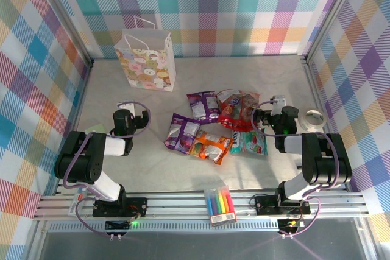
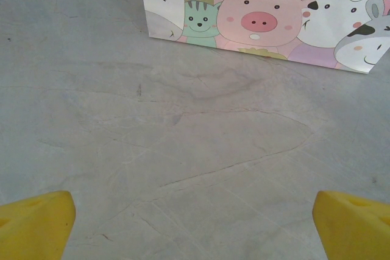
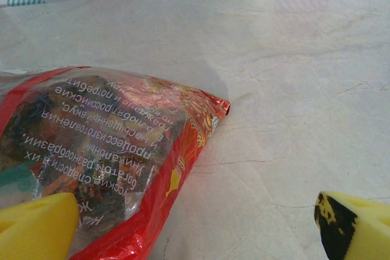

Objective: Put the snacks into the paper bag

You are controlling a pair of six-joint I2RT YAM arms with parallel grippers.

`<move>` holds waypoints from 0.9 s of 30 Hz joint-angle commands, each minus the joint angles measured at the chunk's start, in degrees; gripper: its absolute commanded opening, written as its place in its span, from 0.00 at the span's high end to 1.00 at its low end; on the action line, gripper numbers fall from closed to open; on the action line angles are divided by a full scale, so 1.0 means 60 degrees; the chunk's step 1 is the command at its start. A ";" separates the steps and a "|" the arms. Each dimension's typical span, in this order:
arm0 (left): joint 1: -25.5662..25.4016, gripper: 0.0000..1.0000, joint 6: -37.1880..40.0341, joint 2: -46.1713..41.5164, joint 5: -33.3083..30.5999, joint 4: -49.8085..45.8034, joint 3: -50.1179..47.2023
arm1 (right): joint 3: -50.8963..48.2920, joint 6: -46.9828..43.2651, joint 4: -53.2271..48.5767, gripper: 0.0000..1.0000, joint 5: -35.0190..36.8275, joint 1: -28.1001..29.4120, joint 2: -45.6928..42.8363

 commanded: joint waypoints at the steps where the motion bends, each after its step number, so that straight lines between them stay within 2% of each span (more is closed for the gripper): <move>1: 0.0027 0.00 0.0058 -0.0010 -0.0002 0.0373 0.0005 | 0.0033 -0.0108 0.0240 0.01 -0.0173 -0.0051 0.0076; 12: 0.0019 0.00 0.0068 -0.0034 -0.0022 0.0431 -0.0032 | -0.0003 -0.0107 0.0288 0.01 -0.0191 -0.0053 0.0046; 22: 0.0006 0.00 0.0033 -0.0487 -0.0171 -0.1501 0.0855 | 0.1005 -0.0112 -0.2541 0.01 -0.0451 -0.0019 -0.0922; 27: -0.0003 0.00 -0.0192 -0.1411 -0.0469 -0.3275 0.1416 | 0.1727 0.0154 -0.4272 0.01 -0.0704 0.0040 -0.1297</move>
